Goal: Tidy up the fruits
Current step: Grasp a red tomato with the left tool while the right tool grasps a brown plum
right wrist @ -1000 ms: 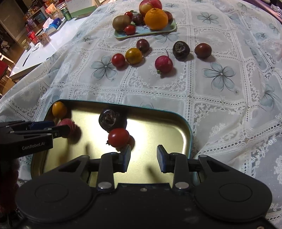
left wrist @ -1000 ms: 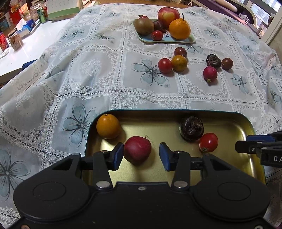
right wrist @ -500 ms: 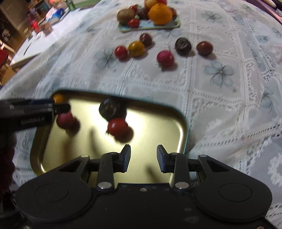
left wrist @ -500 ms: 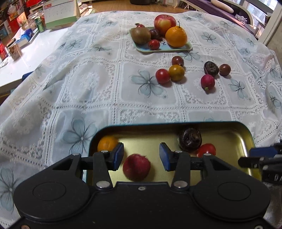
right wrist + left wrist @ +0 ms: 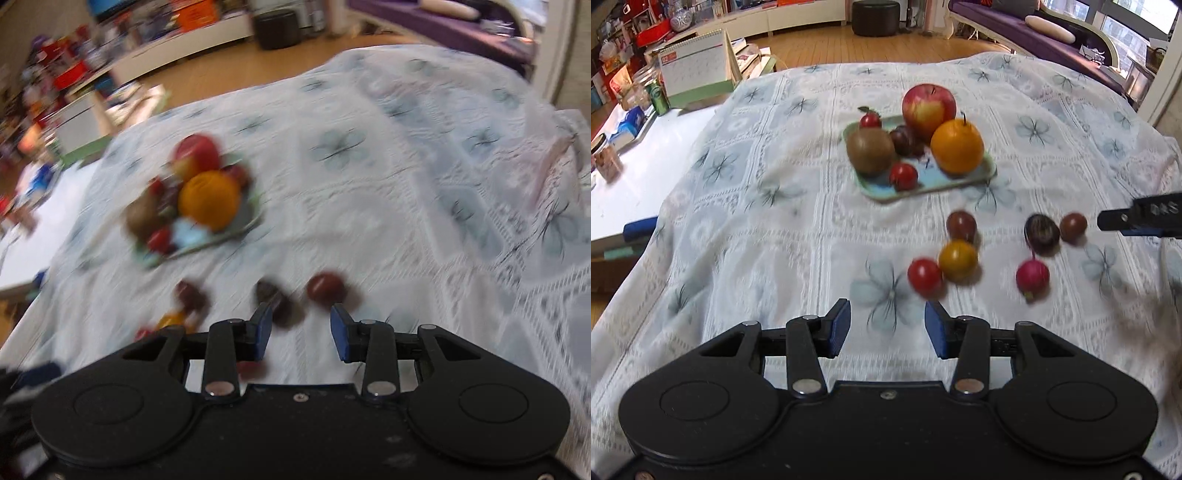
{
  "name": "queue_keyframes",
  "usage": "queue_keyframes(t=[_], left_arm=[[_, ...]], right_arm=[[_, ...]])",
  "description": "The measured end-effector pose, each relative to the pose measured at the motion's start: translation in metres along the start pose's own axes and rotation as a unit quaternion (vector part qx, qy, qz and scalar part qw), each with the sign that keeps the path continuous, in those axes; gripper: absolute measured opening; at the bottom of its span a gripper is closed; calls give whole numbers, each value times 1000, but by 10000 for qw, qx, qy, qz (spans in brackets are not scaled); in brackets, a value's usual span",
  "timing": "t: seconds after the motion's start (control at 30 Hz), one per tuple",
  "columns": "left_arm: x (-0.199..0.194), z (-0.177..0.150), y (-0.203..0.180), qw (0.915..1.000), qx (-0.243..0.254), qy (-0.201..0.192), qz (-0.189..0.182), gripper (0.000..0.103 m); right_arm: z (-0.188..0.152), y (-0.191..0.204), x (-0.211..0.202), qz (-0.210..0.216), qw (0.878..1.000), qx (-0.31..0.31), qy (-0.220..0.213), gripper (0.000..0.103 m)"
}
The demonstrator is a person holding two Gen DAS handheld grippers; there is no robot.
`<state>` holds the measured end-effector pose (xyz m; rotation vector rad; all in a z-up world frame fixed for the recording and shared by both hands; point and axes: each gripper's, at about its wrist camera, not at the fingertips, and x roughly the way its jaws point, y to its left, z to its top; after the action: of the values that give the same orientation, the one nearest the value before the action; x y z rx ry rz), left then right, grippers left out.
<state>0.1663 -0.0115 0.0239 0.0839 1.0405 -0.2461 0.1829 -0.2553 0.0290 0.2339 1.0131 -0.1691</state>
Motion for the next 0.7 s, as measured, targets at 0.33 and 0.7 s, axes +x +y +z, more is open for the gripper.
queue_keyframes(t=[0.33,0.7], left_arm=[[44,21,-13,9995,12,227,-232,52],[73,24,-23,9992,68,342,-200,52]], right_arm=[[17,-15,50,-198,9990,361,166,38],[15,-9,64,-72,9993,285,239,46]])
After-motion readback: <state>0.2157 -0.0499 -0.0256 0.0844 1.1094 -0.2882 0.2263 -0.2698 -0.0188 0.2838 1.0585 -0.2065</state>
